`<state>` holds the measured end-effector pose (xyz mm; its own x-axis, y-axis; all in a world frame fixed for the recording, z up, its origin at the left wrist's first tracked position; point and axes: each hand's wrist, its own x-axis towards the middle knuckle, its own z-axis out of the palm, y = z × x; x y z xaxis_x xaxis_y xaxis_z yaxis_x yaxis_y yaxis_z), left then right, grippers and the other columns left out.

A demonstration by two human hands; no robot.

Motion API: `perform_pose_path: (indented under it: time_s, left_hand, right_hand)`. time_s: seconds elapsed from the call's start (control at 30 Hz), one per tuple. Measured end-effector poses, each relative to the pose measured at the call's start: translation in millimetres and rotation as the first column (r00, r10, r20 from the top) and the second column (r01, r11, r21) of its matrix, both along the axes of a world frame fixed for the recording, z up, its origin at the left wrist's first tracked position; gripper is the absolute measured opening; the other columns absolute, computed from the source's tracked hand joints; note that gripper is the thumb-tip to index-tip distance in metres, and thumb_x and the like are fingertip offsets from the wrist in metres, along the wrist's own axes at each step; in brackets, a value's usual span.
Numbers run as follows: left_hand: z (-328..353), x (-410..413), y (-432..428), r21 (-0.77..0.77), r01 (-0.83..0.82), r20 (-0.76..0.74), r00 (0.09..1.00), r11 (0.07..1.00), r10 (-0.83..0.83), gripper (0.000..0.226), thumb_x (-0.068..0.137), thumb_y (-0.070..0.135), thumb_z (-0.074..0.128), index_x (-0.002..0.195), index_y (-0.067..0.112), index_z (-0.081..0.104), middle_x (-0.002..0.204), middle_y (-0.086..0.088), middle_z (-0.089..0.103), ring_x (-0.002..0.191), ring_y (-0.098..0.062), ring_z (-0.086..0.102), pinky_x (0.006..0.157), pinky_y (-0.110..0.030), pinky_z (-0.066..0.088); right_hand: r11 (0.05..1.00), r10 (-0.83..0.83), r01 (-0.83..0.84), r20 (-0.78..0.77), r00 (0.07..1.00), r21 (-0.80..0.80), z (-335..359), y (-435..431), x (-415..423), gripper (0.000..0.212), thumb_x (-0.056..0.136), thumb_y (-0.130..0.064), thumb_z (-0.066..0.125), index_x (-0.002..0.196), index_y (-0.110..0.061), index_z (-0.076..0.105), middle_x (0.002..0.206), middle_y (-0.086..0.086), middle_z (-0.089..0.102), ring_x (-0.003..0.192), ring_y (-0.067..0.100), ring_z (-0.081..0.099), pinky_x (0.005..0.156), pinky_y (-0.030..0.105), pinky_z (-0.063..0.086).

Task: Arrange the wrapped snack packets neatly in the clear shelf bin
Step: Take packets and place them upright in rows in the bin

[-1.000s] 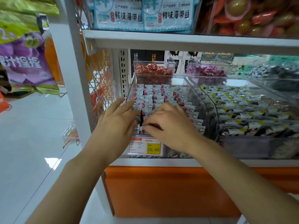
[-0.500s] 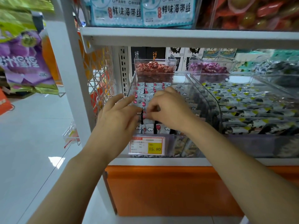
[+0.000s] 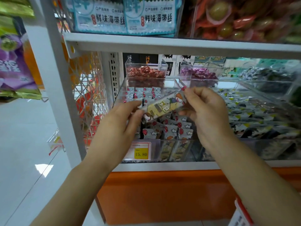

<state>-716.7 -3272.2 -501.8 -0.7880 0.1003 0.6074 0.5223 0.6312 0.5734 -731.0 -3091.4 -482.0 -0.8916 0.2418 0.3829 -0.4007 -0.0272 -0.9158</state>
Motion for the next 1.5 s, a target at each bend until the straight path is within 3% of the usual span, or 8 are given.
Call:
perform_pose_path:
  time_s: [0.17, 0.37, 0.57, 0.63, 0.8, 0.97, 1.1, 1.5]
  left_hand:
    - [0.4, -1.6, 11.3, 0.348, 0.085, 0.122, 0.983, 0.934, -0.134, 0.018, 0.092, 0.029, 0.049, 0.095, 0.025, 0.066, 0.067, 0.004, 0.064, 0.056, -0.004, 0.054, 0.052, -0.017, 0.045]
    - [2.8, -6.2, 13.6, 0.767, 0.064, 0.277, 0.864, 0.639, -0.419, 0.02, 0.082, 0.032, 0.056, 0.085, 0.013, 0.062, 0.059, 0.001, 0.059, 0.049, -0.011, 0.048, 0.047, -0.019, 0.046]
    - [2.7, -11.5, 17.8, 0.889, 0.035, 0.223, 0.838, 0.457, -0.498, 0.006, 0.072, 0.021, 0.06, 0.073, 0.015, 0.062, 0.06, 0.0, 0.057, 0.048, -0.006, 0.049, 0.045, -0.014, 0.044]
    - [2.7, -11.7, 19.4, 0.903, 0.051, 0.194, 0.838, 0.427, -0.509, 0.005, 0.073, 0.019, 0.06, 0.073, 0.015, 0.063, 0.062, 0.0, 0.057, 0.048, -0.005, 0.051, 0.045, -0.012, 0.045]
    - [1.0, -12.6, 21.6, 0.821, 0.12, 0.201, 0.855, 0.559, -0.478, 0.018, 0.078, 0.031, 0.059, 0.086, 0.016, 0.064, 0.075, 0.0, 0.062, 0.061, -0.008, 0.063, 0.058, -0.017, 0.052]
    - [1.4, -7.6, 22.3, 0.701, 0.124, 0.241, 0.885, 0.702, -0.398, 0.035, 0.069, 0.035, 0.063, 0.099, 0.017, 0.062, 0.082, 0.001, 0.071, 0.071, -0.014, 0.07, 0.062, -0.017, 0.054]
    - [5.3, -1.5, 21.7, 0.627, 0.192, 0.214, 0.889, 0.755, -0.404, 0.049, 0.069, 0.031, 0.064, 0.117, 0.024, 0.059, 0.108, -0.007, 0.065, 0.084, -0.013, 0.07, 0.068, -0.014, 0.053]
    - [3.1, 1.8, 21.6, 0.415, 0.328, 0.188, 0.882, 0.849, -0.432, 0.054, 0.084, -0.001, 0.062, 0.119, 0.039, 0.054, 0.114, 0.005, 0.052, 0.089, -0.014, 0.064, 0.076, -0.022, 0.056]
  right_hand:
    - [0.984, 0.123, -0.104, 0.135, 0.983, -0.142, -7.1, 14.4, 12.1, 0.014, 0.088, -0.017, 0.06, 0.076, -0.011, 0.066, 0.081, 0.01, 0.064, 0.062, 0.014, 0.062, 0.051, 0.023, 0.052]
    - [0.942, 0.308, -0.265, 0.217, 0.926, -0.206, -6.6, 24.4, 13.3, 0.013, 0.069, -0.024, 0.065, 0.069, -0.015, 0.074, 0.063, -0.001, 0.063, 0.054, 0.011, 0.06, 0.046, 0.022, 0.049]
    - [0.91, 0.352, -0.274, 0.233, 0.906, -0.312, -7.9, 30.4, 10.3, 0.012, 0.09, -0.013, 0.053, 0.083, -0.006, 0.059, 0.055, 0.002, 0.059, 0.046, 0.011, 0.058, 0.041, 0.02, 0.047]
    - [0.945, 0.28, -0.24, 0.17, 0.945, -0.222, -8.6, 31.3, 9.4, 0.013, 0.093, -0.009, 0.05, 0.083, -0.005, 0.058, 0.064, 0.007, 0.062, 0.05, 0.014, 0.064, 0.043, 0.02, 0.049]
    - [0.991, 0.108, -0.106, -0.021, 0.994, 0.08, -9.4, 34.2, 8.7, 0.013, 0.092, -0.001, 0.051, 0.082, -0.008, 0.056, 0.088, 0.018, 0.062, 0.067, 0.024, 0.07, 0.056, 0.025, 0.056]
    - [0.985, 0.163, -0.165, 0.05, 0.985, 0.043, -10.6, 30.7, 11.8, 0.012, 0.09, -0.009, 0.057, 0.082, -0.006, 0.066, 0.09, 0.035, 0.053, 0.08, 0.048, 0.06, 0.057, 0.031, 0.057]
    - [0.977, 0.172, -0.179, 0.069, 0.983, 0.115, -11.8, 26.8, 13.7, 0.007, 0.085, -0.01, 0.063, 0.089, -0.011, 0.07, 0.085, 0.01, 0.067, 0.075, 0.021, 0.068, 0.06, 0.027, 0.058]
    - [0.99, 0.138, -0.141, 0.116, 0.984, 0.021, -10.4, 23.1, 12.3, 0.014, 0.085, -0.004, 0.063, 0.075, -0.008, 0.071, 0.081, 0.006, 0.072, 0.072, 0.017, 0.069, 0.054, 0.023, 0.055]
